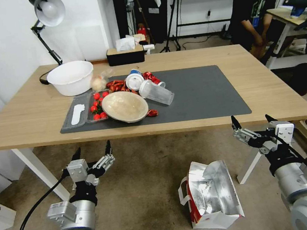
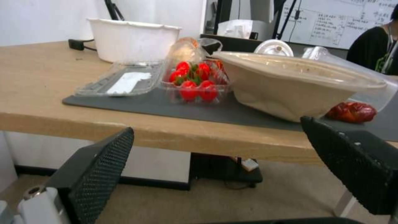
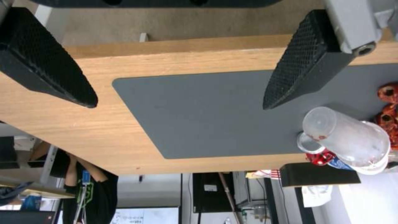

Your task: Pick up the food delivery bag from the floor and place it on the table.

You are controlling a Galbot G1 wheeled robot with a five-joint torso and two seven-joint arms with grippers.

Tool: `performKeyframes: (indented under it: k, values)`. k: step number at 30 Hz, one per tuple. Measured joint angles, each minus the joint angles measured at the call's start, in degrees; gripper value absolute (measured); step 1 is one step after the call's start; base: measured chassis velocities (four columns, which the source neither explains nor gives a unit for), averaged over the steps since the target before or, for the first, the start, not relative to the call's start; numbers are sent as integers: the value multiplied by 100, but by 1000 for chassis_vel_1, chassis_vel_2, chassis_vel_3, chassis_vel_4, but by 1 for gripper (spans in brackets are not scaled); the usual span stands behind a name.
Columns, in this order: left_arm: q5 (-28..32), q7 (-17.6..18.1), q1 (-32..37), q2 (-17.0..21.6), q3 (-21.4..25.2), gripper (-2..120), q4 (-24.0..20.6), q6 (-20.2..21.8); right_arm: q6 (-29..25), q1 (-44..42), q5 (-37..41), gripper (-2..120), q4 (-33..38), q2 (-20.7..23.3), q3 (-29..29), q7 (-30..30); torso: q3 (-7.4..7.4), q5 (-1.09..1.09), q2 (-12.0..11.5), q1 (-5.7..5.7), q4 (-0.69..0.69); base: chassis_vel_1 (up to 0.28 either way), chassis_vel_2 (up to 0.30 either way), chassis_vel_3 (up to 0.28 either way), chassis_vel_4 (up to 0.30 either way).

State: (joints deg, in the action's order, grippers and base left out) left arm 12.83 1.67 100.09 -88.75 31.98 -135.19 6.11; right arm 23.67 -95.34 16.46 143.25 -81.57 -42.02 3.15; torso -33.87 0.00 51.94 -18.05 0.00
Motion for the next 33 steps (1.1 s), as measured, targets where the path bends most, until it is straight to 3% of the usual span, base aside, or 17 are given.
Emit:
performKeyframes:
  k: [6, 22, 33]
  values:
    - [0, -11, -23, 28, 10, 100, 42, -5, -22, 9, -18, 100, -5, 2, 4, -9, 79, 0, -141, 58, 0, 0, 0, 0, 0]
    - [11, -48, -55, 23, 0, 100, 104, -47, -265, -7, -49, 100, -73, 14, 45, -47, 459, 0, -794, 333, 0, 0, 0, 0, 0]
    - [17, -63, -52, 14, 4, 100, 104, -57, -805, -71, -53, 100, -123, 7, 60, -211, 674, 0, -1163, 486, 0, 0, 0, 0, 0]
